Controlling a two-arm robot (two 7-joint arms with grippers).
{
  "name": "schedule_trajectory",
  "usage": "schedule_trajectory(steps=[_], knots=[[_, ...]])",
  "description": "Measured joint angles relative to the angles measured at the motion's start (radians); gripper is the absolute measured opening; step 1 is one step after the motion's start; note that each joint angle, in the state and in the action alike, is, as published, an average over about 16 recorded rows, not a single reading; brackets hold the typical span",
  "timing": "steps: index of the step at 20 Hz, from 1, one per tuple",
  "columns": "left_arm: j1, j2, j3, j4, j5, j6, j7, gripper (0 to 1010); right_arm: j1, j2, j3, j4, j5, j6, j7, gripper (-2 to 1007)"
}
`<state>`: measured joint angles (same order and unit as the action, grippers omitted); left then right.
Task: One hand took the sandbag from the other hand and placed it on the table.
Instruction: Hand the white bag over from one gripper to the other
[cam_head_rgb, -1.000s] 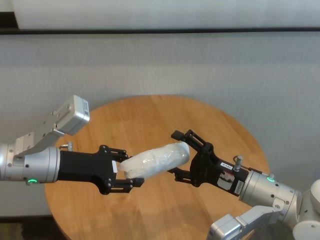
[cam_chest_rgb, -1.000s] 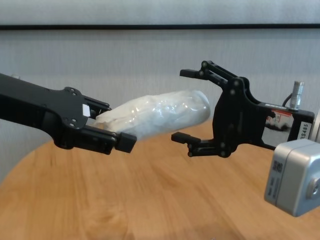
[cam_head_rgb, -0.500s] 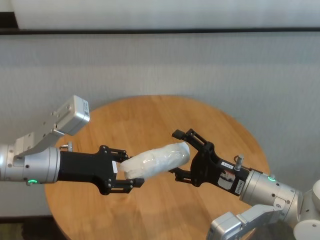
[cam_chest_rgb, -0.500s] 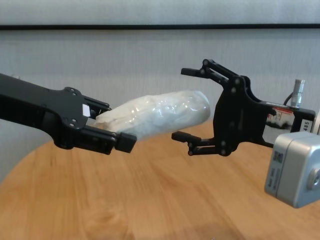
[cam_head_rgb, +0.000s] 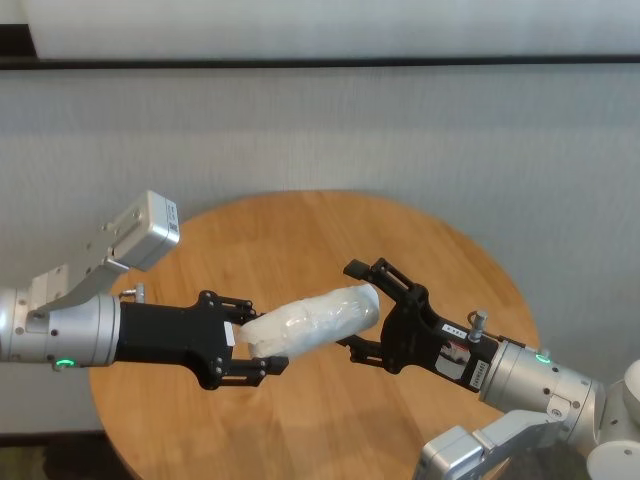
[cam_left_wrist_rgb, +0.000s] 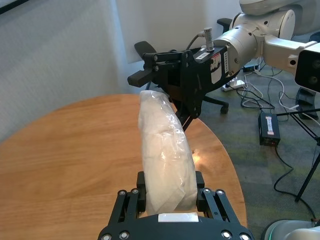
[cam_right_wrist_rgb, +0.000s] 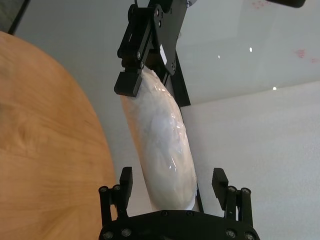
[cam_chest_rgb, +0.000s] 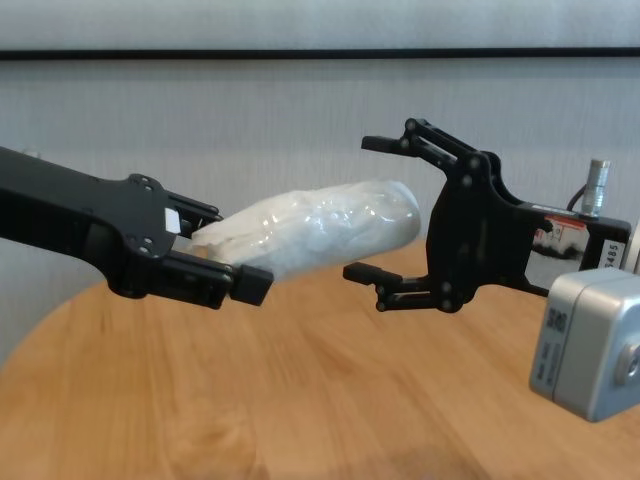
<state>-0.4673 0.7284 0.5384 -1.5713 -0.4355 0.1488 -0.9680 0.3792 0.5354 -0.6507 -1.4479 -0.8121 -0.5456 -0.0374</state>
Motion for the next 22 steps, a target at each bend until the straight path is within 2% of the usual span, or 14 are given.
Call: schedule_trajectory(steps=[22], knots=[[0.000, 0.000, 0.000, 0.000, 0.000, 0.000, 0.000, 567, 0.000, -0.002, 0.001, 0.004, -0.011, -0.005, -0.007, 998]])
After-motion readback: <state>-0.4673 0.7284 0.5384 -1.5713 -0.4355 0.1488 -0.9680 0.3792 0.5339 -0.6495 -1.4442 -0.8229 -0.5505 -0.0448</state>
